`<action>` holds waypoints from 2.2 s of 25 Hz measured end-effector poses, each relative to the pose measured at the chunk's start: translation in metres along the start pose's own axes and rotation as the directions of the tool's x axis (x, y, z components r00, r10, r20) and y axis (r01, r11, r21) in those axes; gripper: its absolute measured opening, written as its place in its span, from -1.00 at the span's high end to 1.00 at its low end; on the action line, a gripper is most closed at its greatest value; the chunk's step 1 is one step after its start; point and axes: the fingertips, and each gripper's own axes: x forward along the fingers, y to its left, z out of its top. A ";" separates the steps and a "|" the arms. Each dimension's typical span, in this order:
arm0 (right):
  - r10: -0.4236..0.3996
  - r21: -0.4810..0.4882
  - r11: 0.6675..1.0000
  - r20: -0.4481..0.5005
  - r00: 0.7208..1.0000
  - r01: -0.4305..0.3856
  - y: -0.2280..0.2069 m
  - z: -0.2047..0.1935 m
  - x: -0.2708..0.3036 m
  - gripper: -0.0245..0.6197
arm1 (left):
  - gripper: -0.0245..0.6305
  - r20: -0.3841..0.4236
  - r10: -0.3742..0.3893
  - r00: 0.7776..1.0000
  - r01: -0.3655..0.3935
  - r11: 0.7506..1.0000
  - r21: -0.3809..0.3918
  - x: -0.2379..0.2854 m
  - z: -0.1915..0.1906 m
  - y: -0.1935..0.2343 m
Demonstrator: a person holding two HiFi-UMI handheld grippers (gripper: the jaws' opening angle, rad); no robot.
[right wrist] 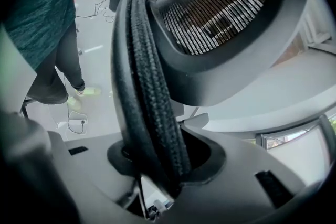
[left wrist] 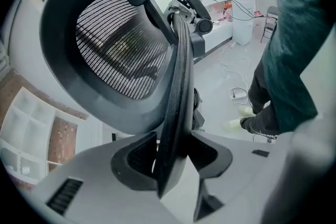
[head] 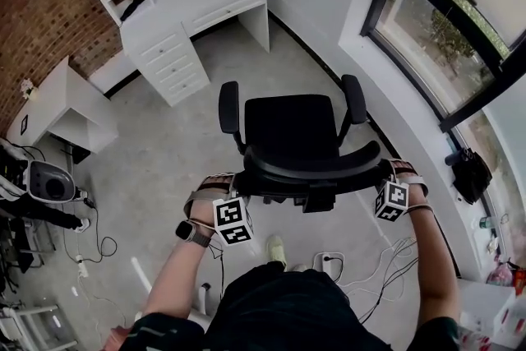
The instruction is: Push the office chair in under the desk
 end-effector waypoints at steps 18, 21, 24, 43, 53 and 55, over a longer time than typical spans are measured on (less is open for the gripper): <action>-0.006 -0.077 0.997 0.085 0.996 0.012 -0.099 0.026 0.073 0.49 | 0.38 -0.072 0.059 0.996 -0.065 0.993 -0.097 0.032 -0.012 0.079; -0.003 -0.099 0.995 0.098 0.995 0.013 -0.120 0.031 0.088 0.49 | 0.38 -0.090 0.061 0.994 -0.071 0.991 -0.112 0.042 -0.014 0.094; 0.004 -0.111 0.994 0.113 0.994 0.009 -0.141 0.036 0.105 0.49 | 0.38 -0.112 0.070 0.991 -0.084 0.989 -0.121 0.053 -0.018 0.117; 0.029 -0.218 0.976 0.198 0.980 0.016 -0.268 0.052 0.197 0.50 | 0.36 -0.214 0.098 0.972 -0.151 0.958 -0.244 0.107 -0.013 0.221; 0.025 -0.241 0.970 0.213 0.977 0.027 -0.325 0.065 0.235 0.49 | 0.36 -0.202 0.122 0.972 -0.174 0.949 -0.262 0.130 -0.016 0.272; 0.030 -0.247 0.969 0.218 0.976 0.026 -0.336 0.068 0.246 0.49 | 0.36 -0.201 0.122 0.972 -0.174 0.947 -0.269 0.137 -0.018 0.284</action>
